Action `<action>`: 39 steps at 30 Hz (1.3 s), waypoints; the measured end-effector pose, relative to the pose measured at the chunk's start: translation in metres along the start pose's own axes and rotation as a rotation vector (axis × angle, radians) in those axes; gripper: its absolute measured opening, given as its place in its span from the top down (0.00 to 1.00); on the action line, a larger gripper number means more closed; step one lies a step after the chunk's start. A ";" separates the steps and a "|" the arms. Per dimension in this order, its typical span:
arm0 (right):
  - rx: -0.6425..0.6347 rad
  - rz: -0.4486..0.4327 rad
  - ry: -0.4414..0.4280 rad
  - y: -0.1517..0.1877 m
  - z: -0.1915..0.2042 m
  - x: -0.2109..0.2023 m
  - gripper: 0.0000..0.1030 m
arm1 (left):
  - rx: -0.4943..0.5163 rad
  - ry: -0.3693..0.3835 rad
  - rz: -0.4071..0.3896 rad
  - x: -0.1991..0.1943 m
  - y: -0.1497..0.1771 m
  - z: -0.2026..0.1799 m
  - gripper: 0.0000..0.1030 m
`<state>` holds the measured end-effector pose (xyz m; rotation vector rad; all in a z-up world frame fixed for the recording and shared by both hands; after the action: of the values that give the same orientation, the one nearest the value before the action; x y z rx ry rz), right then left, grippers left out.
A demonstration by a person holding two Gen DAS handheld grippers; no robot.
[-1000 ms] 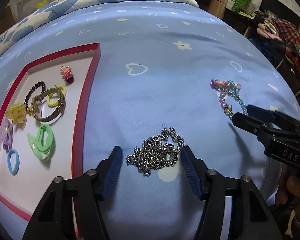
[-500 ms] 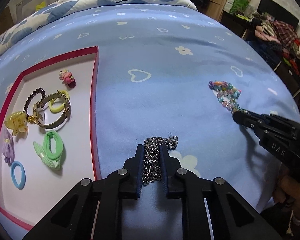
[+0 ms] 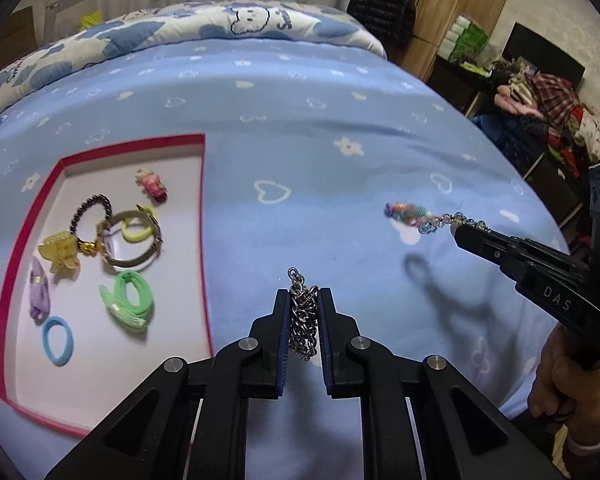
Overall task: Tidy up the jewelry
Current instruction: 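Carry the chain and bracelet into the tray and open both grippers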
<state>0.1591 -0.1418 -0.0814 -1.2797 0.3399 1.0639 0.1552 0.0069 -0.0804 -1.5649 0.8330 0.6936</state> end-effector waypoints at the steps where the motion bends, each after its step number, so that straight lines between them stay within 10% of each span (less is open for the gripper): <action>1: -0.001 -0.008 -0.007 -0.003 0.003 -0.002 0.92 | -0.003 0.002 -0.006 -0.004 0.000 0.001 0.89; 39: -0.189 0.011 -0.305 -0.026 0.170 0.024 0.92 | -0.250 -0.115 -0.149 -0.106 0.028 0.124 0.89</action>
<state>0.1352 0.0225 -0.0299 -1.2582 0.0157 1.3036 0.0741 0.1419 -0.0289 -1.7719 0.5542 0.7939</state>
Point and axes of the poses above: each gripper's, at about its wrist camera, not at the fingertips, and x roughly the way its jaws point, z to its left, y to its underside, the point moved 7 cm from there along x, roughly the way its jaws point, and after that the axes turned 5 degrees about -y, right-handed, at the moved point
